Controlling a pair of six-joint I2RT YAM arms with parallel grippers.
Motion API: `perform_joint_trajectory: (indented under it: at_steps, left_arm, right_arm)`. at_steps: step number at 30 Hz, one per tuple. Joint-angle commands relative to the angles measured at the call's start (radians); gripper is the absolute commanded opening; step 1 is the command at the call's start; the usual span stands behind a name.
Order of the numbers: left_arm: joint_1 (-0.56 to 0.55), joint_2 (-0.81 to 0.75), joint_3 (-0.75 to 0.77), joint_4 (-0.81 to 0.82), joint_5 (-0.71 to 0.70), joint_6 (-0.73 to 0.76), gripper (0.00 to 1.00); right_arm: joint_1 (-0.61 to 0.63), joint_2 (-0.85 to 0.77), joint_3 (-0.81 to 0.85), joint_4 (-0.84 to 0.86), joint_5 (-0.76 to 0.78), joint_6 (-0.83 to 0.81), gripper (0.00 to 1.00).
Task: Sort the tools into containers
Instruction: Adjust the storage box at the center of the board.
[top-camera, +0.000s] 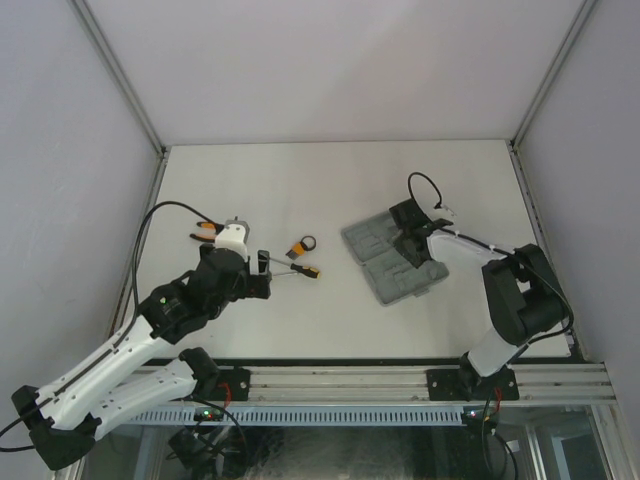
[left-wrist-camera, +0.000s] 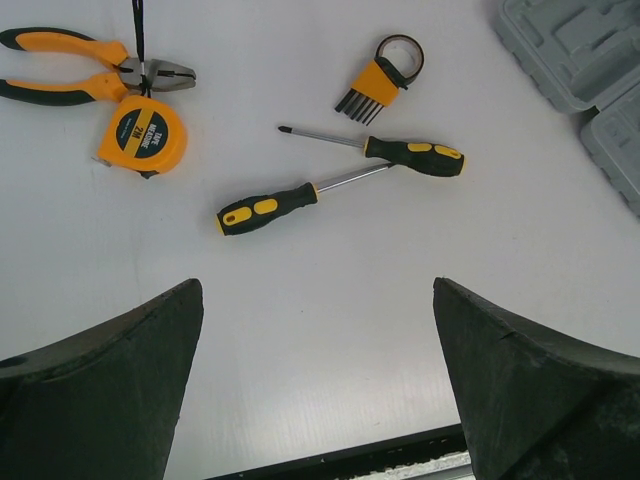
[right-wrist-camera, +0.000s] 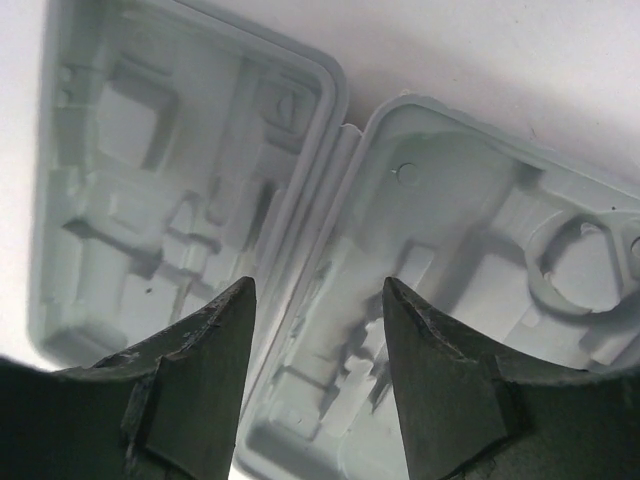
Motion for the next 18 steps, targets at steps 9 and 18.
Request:
perform_joint_trajectory:
  at_steps: [9,18]
  left_arm:
    - [0.005,0.004,0.038,0.016,0.004,0.02,1.0]
    - [0.005,0.001,0.037,0.015,0.003,0.021,1.0]
  right_arm:
    - [0.024,0.101,0.082,0.02,-0.002,-0.016,0.5]
    - [0.024,0.148,0.093,0.004,0.001,-0.089,0.34]
